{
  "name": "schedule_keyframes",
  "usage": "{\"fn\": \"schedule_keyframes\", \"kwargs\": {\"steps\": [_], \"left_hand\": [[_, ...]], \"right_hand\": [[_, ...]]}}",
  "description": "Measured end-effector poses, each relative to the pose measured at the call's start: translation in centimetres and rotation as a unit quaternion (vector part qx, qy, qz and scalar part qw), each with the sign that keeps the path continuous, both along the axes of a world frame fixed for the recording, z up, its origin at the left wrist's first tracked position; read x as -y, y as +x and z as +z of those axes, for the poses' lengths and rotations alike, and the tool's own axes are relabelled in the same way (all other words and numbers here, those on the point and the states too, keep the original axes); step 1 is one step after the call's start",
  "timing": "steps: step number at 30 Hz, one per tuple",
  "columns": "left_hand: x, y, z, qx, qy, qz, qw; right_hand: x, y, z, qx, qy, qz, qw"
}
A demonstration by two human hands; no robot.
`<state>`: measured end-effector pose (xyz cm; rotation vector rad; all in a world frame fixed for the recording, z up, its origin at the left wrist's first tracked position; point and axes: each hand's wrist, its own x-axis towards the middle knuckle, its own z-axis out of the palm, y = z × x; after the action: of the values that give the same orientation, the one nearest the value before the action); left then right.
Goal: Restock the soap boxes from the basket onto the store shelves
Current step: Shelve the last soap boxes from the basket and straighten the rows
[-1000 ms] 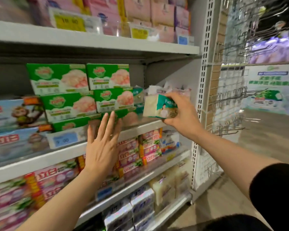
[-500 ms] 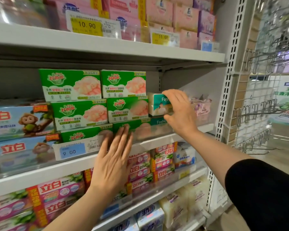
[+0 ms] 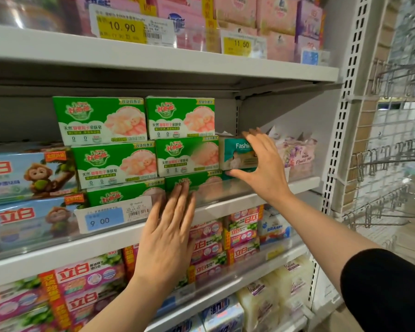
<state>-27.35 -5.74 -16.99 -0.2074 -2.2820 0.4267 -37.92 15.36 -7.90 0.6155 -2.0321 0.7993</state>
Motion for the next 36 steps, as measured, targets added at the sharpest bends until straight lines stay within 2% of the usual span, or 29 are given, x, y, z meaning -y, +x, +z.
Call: {"fn": "schedule_keyframes", "kwargs": {"steps": [7,11,14,18,21,25,36], "left_hand": [[0.0,-0.1,-0.2,-0.003,0.006,-0.015,1.0],[0.1,-0.2,-0.1,-0.001,0.007,-0.016,1.0],[0.1,-0.2,-0.1,0.002,0.007,-0.017,1.0],[0.1,-0.3,-0.3,-0.003,0.011,-0.021,1.0],[0.2,-0.3,-0.3,-0.005,0.012,-0.021,1.0],[0.1,-0.1,-0.3,-0.006,0.012,-0.015,1.0],[0.0,0.0,-0.2,-0.002,0.008,0.001,1.0]], "right_hand": [[2.6,1.6,-2.3,0.052,-0.227,0.007,0.972],[3.9,1.6,-1.8,0.07,-0.284,-0.014,0.956],[3.9,1.6,-0.4,0.044,-0.309,-0.005,0.95],[3.4,1.5,1.6,0.002,-0.279,-0.023,0.96],[3.2,0.5,1.5,0.035,-0.194,-0.036,0.98],[2.9,0.5,-0.2,0.04,-0.152,-0.014,0.987],[3.3,0.5,-0.4,0.073,-0.134,-0.112,0.982]]}}
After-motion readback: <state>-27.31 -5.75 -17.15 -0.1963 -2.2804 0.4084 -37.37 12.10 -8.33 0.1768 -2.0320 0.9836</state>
